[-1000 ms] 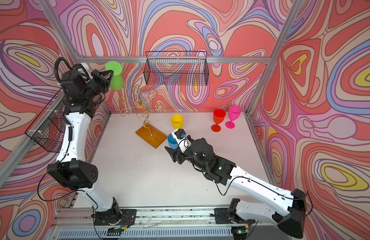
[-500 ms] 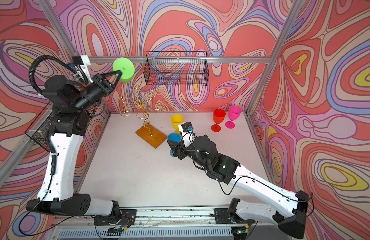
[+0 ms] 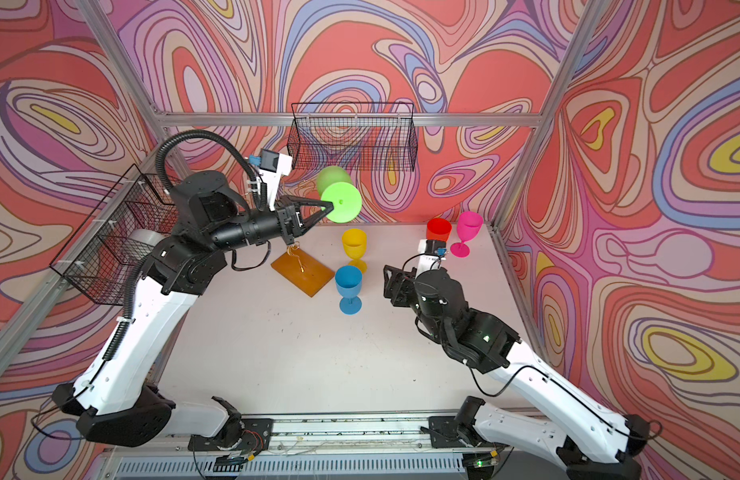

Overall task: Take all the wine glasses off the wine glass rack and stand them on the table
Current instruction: 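Carry the green glass with the left toward the right while right draws back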

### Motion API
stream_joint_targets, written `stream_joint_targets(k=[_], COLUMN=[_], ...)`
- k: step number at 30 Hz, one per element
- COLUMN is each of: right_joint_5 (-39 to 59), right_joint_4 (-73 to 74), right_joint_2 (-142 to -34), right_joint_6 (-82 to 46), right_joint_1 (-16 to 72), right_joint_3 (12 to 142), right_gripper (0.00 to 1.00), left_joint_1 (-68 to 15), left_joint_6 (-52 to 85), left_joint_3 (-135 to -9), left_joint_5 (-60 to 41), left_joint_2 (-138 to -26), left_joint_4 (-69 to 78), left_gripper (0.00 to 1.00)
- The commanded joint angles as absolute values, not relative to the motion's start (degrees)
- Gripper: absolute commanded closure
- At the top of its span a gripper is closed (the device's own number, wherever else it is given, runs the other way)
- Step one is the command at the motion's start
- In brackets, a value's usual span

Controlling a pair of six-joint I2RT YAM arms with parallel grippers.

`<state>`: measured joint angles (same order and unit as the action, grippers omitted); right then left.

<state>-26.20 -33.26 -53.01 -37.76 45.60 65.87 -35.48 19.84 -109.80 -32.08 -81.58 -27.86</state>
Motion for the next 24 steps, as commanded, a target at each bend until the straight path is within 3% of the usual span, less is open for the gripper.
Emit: stream_joint_targets(k=[1,11,24], right_joint_5=[-23.00,-22.69,-23.44], right_joint_4=[-39.94,-48.42,-51.40], right_joint_2=[-50.65,-47.20,-45.58], right_joint_6=[-46.38,-57.21,-64.41], right_joint_1=[41.75,37.22,36.13], right_joint_3=[64.36,63.17,59.85], right_gripper=[0.23,0.23,0.23], left_joint_1=[-40.91,-53.71,-56.13], left_joint_6=[8.67,-8.04,-15.65], left_joint_3=[-111.44,-110.11,-94.69], left_joint_5=[-26.46,-13.16,-8.68], left_joint_2=[-83.70,-90.69,-88.26], left_joint_4=[-32.57,-35.20,-26.95], left_gripper=[1.00,1.00,1.00])
